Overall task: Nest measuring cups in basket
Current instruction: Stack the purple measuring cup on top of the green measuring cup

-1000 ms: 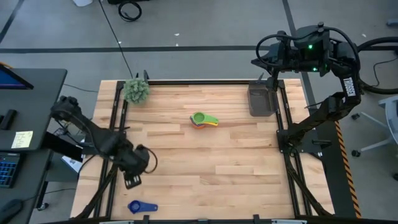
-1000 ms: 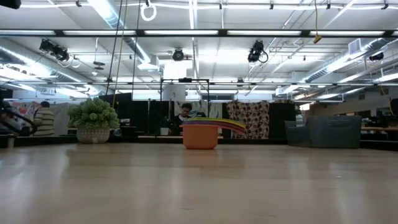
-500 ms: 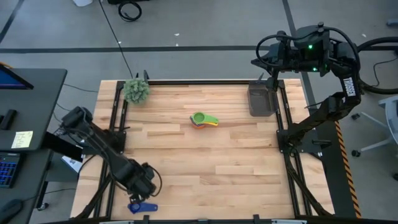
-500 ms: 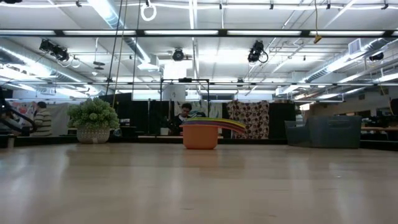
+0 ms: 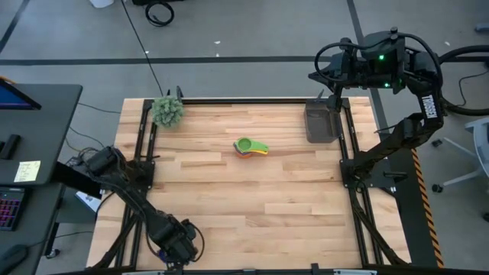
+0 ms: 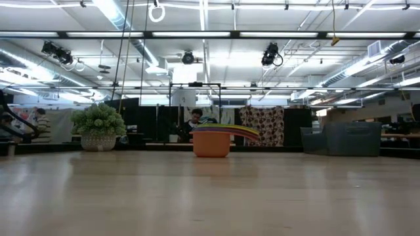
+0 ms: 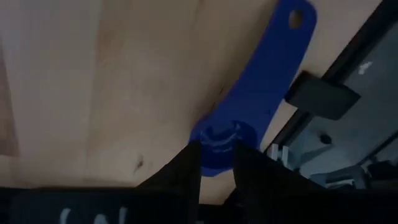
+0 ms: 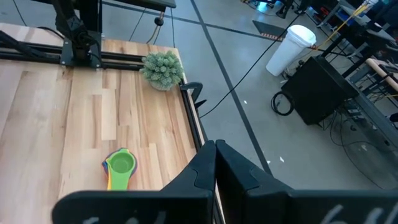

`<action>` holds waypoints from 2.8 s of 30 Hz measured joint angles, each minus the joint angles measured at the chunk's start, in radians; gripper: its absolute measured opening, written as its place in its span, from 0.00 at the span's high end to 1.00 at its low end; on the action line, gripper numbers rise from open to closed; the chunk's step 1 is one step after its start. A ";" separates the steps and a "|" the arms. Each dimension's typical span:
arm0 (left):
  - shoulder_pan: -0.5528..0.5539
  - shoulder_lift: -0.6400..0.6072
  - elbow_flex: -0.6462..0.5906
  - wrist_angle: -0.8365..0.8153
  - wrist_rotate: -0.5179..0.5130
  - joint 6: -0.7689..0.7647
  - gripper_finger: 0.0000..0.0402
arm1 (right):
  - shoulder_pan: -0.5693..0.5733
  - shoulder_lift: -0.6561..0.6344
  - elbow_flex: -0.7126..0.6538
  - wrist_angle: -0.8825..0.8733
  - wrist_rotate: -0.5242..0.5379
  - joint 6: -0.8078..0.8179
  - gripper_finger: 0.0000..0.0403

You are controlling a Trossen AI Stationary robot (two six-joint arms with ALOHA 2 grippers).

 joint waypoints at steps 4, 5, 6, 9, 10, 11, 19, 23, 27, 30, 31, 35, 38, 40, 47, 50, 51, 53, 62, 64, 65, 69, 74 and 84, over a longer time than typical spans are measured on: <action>-0.007 0.041 0.000 -0.006 0.028 0.003 0.77 | 0.000 0.000 0.000 0.000 0.000 0.000 0.96; -0.008 0.049 0.000 -0.003 0.041 0.003 0.77 | 0.000 0.000 0.000 0.000 0.000 0.000 0.96; -0.008 0.057 0.000 -0.004 0.047 0.003 0.77 | 0.000 0.000 0.000 0.001 0.000 0.000 0.96; -0.010 0.072 0.000 -0.002 0.049 0.004 0.77 | 0.000 0.000 0.000 0.001 0.000 0.000 0.96; -0.011 0.075 0.000 -0.004 0.047 0.004 0.77 | 0.000 0.000 0.000 0.001 0.000 0.000 0.96; -0.014 0.076 0.000 -0.006 0.044 0.004 0.77 | 0.000 0.000 0.000 0.001 0.000 0.000 0.96; -0.036 0.075 0.000 -0.003 0.039 0.073 0.77 | 0.000 0.000 0.000 0.001 0.000 0.000 0.96; -0.051 0.075 0.000 -0.003 0.042 0.108 0.77 | 0.000 0.000 0.000 0.001 0.000 0.000 0.96; -0.060 0.075 0.000 0.005 0.041 0.108 0.77 | 0.000 0.000 0.000 0.001 0.000 0.000 0.96; -0.060 0.075 0.000 0.008 0.042 0.108 0.77 | 0.000 0.000 0.000 0.001 0.000 0.000 0.96; -0.060 0.075 0.000 0.011 0.041 0.108 0.77 | 0.000 0.000 0.000 0.001 0.000 0.000 0.96; -0.060 0.097 0.000 0.045 0.039 0.108 0.77 | 0.000 0.000 0.000 0.001 0.000 0.000 0.96; -0.060 0.130 0.000 0.076 0.058 0.108 0.77 | 0.000 0.000 0.000 0.001 0.000 0.000 0.96; -0.060 0.146 0.000 0.075 0.062 0.104 0.77 | 0.000 0.000 0.000 0.001 0.000 0.000 0.96; -0.052 0.169 0.002 0.082 0.084 0.118 0.77 | 0.000 0.000 0.000 0.003 0.000 -0.001 0.96; -0.051 0.169 0.002 0.080 0.082 0.126 0.80 | 0.000 0.000 0.000 0.008 0.000 -0.001 0.96; -0.051 0.169 0.002 0.080 0.082 0.127 0.82 | 0.000 0.000 0.000 0.009 0.001 -0.001 0.96; -0.051 0.170 0.001 0.076 0.084 0.135 0.89 | 0.000 0.000 0.000 0.008 0.001 -0.001 0.96; -0.031 0.169 0.002 0.046 0.099 0.150 0.96 | 0.000 0.000 0.000 0.009 0.001 -0.001 0.96; -0.013 0.165 0.001 -0.005 0.097 0.167 0.96 | 0.000 0.000 0.000 0.009 0.001 -0.001 0.97; 0.001 0.164 0.001 -0.036 0.091 0.180 0.96 | 0.000 0.000 0.000 0.009 0.001 -0.001 0.97; 0.071 0.161 -0.001 -0.138 0.067 0.316 0.96 | 0.000 0.000 0.000 0.010 0.001 -0.001 0.98; 0.202 0.161 -0.002 -0.220 0.052 0.581 0.96 | 0.000 0.000 0.000 0.028 0.001 -0.001 0.97; 0.526 0.160 -0.002 -0.325 0.069 1.015 0.96 | 0.000 0.000 0.000 0.032 0.001 -0.001 0.97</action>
